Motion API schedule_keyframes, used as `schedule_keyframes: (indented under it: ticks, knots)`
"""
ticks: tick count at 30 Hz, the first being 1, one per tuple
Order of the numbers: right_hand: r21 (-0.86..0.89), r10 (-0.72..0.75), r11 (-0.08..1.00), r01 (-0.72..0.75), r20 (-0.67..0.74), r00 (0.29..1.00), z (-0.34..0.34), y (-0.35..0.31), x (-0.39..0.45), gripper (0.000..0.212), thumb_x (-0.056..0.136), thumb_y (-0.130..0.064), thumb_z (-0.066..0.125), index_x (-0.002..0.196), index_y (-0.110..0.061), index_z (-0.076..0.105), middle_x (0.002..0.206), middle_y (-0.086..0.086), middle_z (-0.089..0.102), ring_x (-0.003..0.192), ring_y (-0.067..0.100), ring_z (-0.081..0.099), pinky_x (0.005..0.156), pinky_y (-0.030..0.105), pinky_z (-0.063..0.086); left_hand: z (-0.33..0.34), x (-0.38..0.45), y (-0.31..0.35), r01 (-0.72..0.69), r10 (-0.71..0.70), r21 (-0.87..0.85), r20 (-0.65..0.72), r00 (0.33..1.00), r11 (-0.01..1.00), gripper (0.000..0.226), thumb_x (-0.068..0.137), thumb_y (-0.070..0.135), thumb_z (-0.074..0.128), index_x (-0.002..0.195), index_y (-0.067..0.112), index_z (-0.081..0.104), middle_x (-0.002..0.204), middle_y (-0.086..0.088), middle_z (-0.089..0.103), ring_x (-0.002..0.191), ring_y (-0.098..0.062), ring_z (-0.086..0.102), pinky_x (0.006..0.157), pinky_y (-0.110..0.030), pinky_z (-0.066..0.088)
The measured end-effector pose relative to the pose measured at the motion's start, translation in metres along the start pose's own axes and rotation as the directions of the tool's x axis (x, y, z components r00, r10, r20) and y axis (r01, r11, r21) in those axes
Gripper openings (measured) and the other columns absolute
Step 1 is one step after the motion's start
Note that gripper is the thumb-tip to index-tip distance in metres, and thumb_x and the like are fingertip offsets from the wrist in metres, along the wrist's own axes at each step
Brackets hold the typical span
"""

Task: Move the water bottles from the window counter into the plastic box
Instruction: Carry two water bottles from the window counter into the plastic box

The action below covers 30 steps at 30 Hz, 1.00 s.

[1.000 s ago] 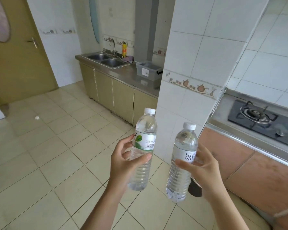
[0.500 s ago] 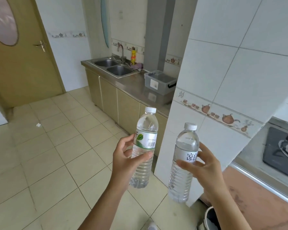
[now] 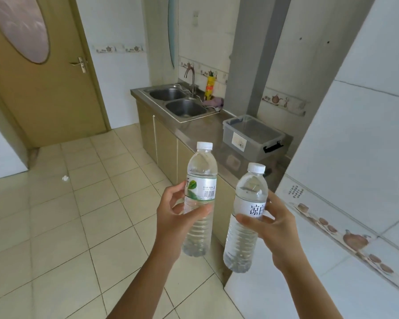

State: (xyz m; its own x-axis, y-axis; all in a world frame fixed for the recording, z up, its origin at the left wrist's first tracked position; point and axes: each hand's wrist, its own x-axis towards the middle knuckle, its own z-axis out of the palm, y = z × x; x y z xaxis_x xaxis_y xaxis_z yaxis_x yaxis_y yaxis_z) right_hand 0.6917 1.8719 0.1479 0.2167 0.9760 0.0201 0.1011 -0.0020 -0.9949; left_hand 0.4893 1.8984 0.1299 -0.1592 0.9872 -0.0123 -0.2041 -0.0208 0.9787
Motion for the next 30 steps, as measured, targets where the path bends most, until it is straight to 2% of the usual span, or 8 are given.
schedule_keyframes:
  ticks: [3, 7, 9, 15, 20, 23, 26, 30]
  knots:
    - [-0.023, -0.019, 1.0, 0.02, 0.009, 1.0, 0.017, 0.004, 0.057, 0.062, 0.064, -0.01, 0.086, 0.116, -0.034, 0.062, 0.095, -0.016, 0.071, 0.088, 0.005, 0.068, 0.068, 0.022, 0.054, 0.006, 0.058, -0.004, -0.007, 0.007, 0.009, 0.003, 1.0, 1.0, 0.076, 0.037, 0.029, 0.09, 0.108, 0.034, 0.063, 0.105, 0.019, 0.071, 0.098, -0.003, 0.068, 0.094, -0.04, 0.054]
    - [-0.027, -0.005, 1.0, 0.004, -0.02, 1.0, 0.042, 0.016, 0.137, 0.066, 0.061, -0.009, 0.087, 0.117, -0.034, 0.062, 0.102, -0.009, 0.072, 0.092, 0.012, 0.07, 0.078, 0.035, 0.057, 0.015, 0.146, -0.011, -0.01, 0.01, 0.002, 0.055, 0.998, 1.0, 0.077, 0.039, 0.021, 0.092, 0.11, 0.029, 0.062, 0.102, 0.019, 0.072, 0.092, 0.002, 0.069, 0.071, -0.016, 0.054]
    - [-0.015, 0.02, 1.0, -0.021, -0.049, 0.999, 0.055, 0.021, 0.176, 0.065, 0.061, -0.007, 0.087, 0.114, -0.037, 0.063, 0.101, -0.006, 0.073, 0.092, 0.016, 0.07, 0.079, 0.037, 0.057, 0.02, 0.193, -0.016, 0.003, -0.004, 0.012, 0.086, 0.996, 1.0, 0.074, 0.042, 0.017, 0.091, 0.109, 0.028, 0.062, 0.103, 0.018, 0.072, 0.093, 0.002, 0.069, 0.071, -0.011, 0.052]
    - [-0.006, 0.087, 0.996, -0.09, -0.183, 0.979, 0.081, 0.025, 0.286, 0.072, 0.057, -0.01, 0.089, 0.118, -0.036, 0.06, 0.1, -0.007, 0.074, 0.091, 0.015, 0.07, 0.078, 0.038, 0.057, 0.044, 0.335, -0.022, 0.057, -0.07, 0.064, 0.227, 0.971, 0.996, 0.068, 0.053, 0.004, 0.092, 0.107, 0.032, 0.062, 0.113, 0.011, 0.069, 0.094, 0.001, 0.069, 0.072, -0.016, 0.053]
    - [0.01, 0.119, 0.993, -0.121, -0.289, 0.95, 0.07, 0.031, 0.364, 0.073, 0.059, -0.005, 0.088, 0.12, -0.032, 0.06, 0.101, -0.005, 0.073, 0.091, 0.015, 0.07, 0.08, 0.038, 0.057, 0.085, 0.424, -0.036, 0.095, -0.116, 0.087, 0.283, 0.952, 0.992, 0.072, 0.048, 0.011, 0.091, 0.11, 0.031, 0.061, 0.114, 0.009, 0.069, 0.097, -0.009, 0.071, 0.076, -0.026, 0.055]
    - [0.021, 0.127, 0.992, -0.128, -0.363, 0.923, 0.057, 0.04, 0.411, 0.076, 0.057, -0.009, 0.089, 0.122, -0.033, 0.059, 0.105, -0.007, 0.071, 0.094, 0.016, 0.069, 0.078, 0.037, 0.057, 0.119, 0.467, -0.049, 0.112, -0.138, 0.096, 0.329, 0.934, 0.989, 0.081, 0.043, 0.019, 0.092, 0.116, 0.028, 0.059, 0.115, 0.008, 0.068, 0.097, -0.007, 0.07, 0.078, -0.029, 0.056]
    - [0.071, 0.137, 0.99, -0.119, -0.412, 0.901, 0.037, 0.046, 0.459, 0.077, 0.056, -0.007, 0.089, 0.123, -0.031, 0.058, 0.106, -0.009, 0.069, 0.096, 0.016, 0.067, 0.077, 0.039, 0.056, 0.158, 0.508, -0.062, 0.106, -0.144, 0.123, 0.374, 0.916, 0.987, 0.08, 0.046, 0.019, 0.095, 0.115, 0.034, 0.057, 0.114, 0.009, 0.068, 0.099, -0.01, 0.07, 0.079, -0.032, 0.058]
    - [0.104, 0.128, 0.991, -0.089, -0.475, 0.871, 0.008, 0.045, 0.514, 0.08, 0.056, -0.004, 0.088, 0.126, -0.027, 0.057, 0.107, -0.006, 0.069, 0.094, 0.012, 0.067, 0.079, 0.038, 0.056, 0.215, 0.551, -0.067, 0.053, -0.097, 0.111, 0.432, 0.896, 0.992, 0.073, 0.06, 0.002, 0.09, 0.115, 0.032, 0.054, 0.113, 0.006, 0.067, 0.09, -0.001, 0.069, 0.068, -0.017, 0.055]
